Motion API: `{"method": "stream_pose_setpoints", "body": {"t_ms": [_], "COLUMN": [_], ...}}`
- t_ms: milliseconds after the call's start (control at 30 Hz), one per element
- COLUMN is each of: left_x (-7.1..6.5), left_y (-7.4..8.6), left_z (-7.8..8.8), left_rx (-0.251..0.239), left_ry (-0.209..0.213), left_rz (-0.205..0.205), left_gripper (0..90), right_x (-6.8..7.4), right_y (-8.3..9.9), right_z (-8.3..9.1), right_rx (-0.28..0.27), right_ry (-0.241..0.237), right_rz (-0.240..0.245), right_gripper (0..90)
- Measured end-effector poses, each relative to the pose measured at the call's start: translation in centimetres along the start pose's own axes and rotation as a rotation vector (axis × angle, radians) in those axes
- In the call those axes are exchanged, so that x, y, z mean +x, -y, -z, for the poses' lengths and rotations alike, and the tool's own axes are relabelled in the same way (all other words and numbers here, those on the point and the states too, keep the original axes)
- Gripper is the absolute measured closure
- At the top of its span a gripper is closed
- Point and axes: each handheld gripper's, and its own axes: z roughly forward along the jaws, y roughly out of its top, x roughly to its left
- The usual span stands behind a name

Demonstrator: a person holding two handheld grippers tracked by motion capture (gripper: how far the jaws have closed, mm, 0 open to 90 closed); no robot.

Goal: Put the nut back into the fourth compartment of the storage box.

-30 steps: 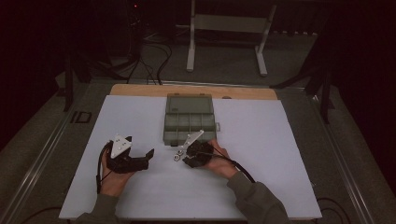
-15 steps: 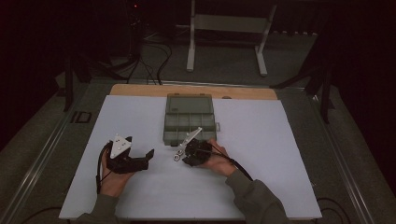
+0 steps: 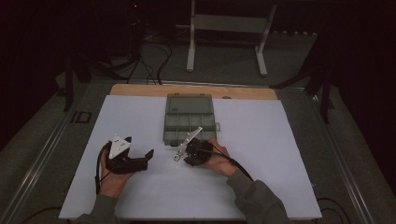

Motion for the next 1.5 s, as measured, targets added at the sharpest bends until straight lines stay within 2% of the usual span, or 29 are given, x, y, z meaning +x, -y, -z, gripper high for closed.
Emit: {"method": "stream_pose_setpoints", "body": {"t_ms": [367,767,1100,1500], "left_x": [0.0,0.0,-0.1,-0.1], "left_y": [0.0,0.0,0.0,0.0], "left_z": [0.0,0.0,-0.1,-0.1], "left_rx": [-0.006,-0.009,-0.004,-0.004], "left_ry": [0.009,0.022,0.014,0.011], "left_rz": [-0.004,-0.007,-0.012,-0.016], "left_gripper": [3.7,1.9,1.9,1.9], "right_x": [-0.2,-0.3,-1.0,-1.6], "right_y": [-0.3,-1.1,-1.7,-2.3], "right_z": [1.5,3.2,5.0,6.3], "right_rx": [-0.016,-0.043,-0.071,-0.086], "right_ry": [0.001,0.011,0.028,0.044], "right_rz": [-0.018,-0.006,-0.015,-0.010], "right_gripper": [70.3,70.3,70.4,70.4]}}
